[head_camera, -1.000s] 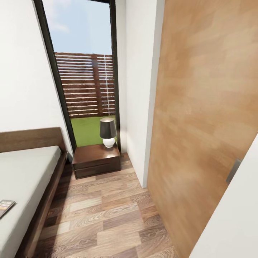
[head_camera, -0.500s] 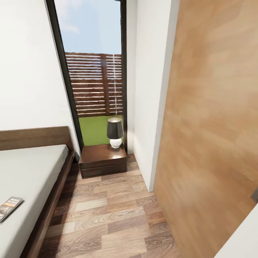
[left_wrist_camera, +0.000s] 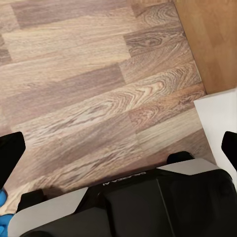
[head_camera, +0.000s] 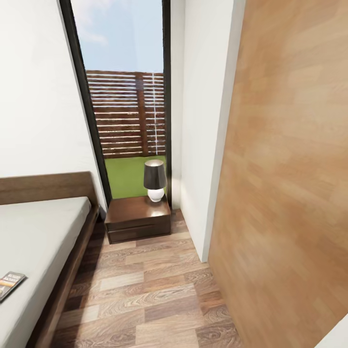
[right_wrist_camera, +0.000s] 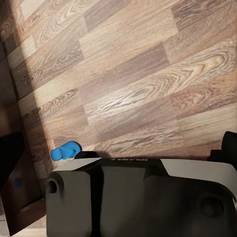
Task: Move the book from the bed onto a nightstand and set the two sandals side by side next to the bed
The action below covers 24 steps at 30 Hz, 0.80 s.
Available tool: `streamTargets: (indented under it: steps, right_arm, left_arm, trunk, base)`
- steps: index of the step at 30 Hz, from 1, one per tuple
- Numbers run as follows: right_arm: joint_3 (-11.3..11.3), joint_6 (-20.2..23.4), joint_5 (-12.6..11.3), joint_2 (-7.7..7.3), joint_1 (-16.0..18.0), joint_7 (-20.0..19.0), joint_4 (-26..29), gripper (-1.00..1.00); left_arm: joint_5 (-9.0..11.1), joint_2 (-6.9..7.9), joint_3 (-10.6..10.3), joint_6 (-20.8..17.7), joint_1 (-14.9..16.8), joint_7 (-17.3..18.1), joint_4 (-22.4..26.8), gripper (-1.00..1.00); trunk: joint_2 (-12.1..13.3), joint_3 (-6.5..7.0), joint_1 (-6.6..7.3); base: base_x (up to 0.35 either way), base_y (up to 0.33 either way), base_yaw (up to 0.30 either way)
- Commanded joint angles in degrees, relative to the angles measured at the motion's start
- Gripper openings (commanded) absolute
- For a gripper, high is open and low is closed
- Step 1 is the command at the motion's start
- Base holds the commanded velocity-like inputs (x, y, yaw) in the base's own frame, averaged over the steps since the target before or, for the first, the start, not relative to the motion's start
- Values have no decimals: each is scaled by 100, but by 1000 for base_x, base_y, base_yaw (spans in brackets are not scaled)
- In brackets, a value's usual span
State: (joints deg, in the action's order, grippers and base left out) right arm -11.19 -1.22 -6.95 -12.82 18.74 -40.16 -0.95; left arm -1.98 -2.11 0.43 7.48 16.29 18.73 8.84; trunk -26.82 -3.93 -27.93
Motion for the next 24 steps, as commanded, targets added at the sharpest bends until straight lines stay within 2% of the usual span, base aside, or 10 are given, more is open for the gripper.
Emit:
streamTargets:
  steps: [1,19,24]
  right_arm:
    - [21,-10,-51,-2,6,-22,-10,100]
    - [20,-2,-52,-2,6,-35,-9,100]
    - [21,7,-52,-2,6,-43,-5,100]
  left_arm:
    - [-22,0,7,25,5,8,-5,100]
    - [-22,0,6,25,6,8,-5,100]
    - [-22,0,8,25,4,8,-5,100]
  trunk:
    - [-11,-12,-5]
    - [-11,-12,-5]
    - [-11,-12,-5]
  base:
    - [204,0,0]
    - [302,0,0]
    - [104,0,0]
